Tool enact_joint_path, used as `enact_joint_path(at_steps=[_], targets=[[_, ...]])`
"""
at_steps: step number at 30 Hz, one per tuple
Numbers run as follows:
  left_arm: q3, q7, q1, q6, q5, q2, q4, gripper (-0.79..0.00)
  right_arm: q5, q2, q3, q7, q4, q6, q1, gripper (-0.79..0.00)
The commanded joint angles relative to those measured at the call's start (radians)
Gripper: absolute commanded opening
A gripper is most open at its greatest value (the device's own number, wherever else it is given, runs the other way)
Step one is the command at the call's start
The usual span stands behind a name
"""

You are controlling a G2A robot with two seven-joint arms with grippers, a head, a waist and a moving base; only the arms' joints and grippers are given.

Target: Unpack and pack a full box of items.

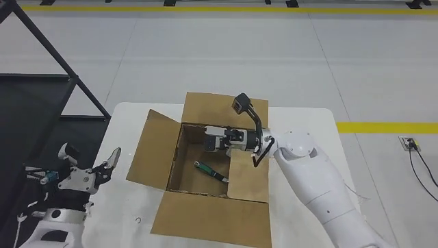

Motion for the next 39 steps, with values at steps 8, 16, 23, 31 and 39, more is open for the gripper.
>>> enact_joint_path(at_steps=[8, 16, 23, 31, 39], targets=[[0.079, -0.263, -0.1, -0.171, -0.179, 0.015, -0.091, 0.0, -0.1, 0.071, 0.169, 0.026, -0.139, -0.002, -0.109, 0.0], [0.261, -0.441, -0.211, -0.221, -0.165, 0.019, -0.018, 0.0, -0.132, 0.121, 0.317, 0.003, -0.326, 0.043, -0.287, 0.0], [0.261, -0.441, -0.211, -0.221, -0.165, 0.019, -0.018, 0.0, -0.132, 0.121, 0.317, 0.003, -0.326, 0.043, -0.287, 0.0], [0.353, -0.466, -0.288, -0.2, -0.47, 0.01, 0.101, 0.0, -0.092, 0.121, 0.301, -0.019, -0.329, 0.012, -0.295, 0.0], [0.545, -0.707, -0.53, -0.049, -0.811, -0.01, 0.353, 0.0, -0.078, 0.158, 0.424, 0.043, -0.386, -0.098, -0.395, 0.0]])
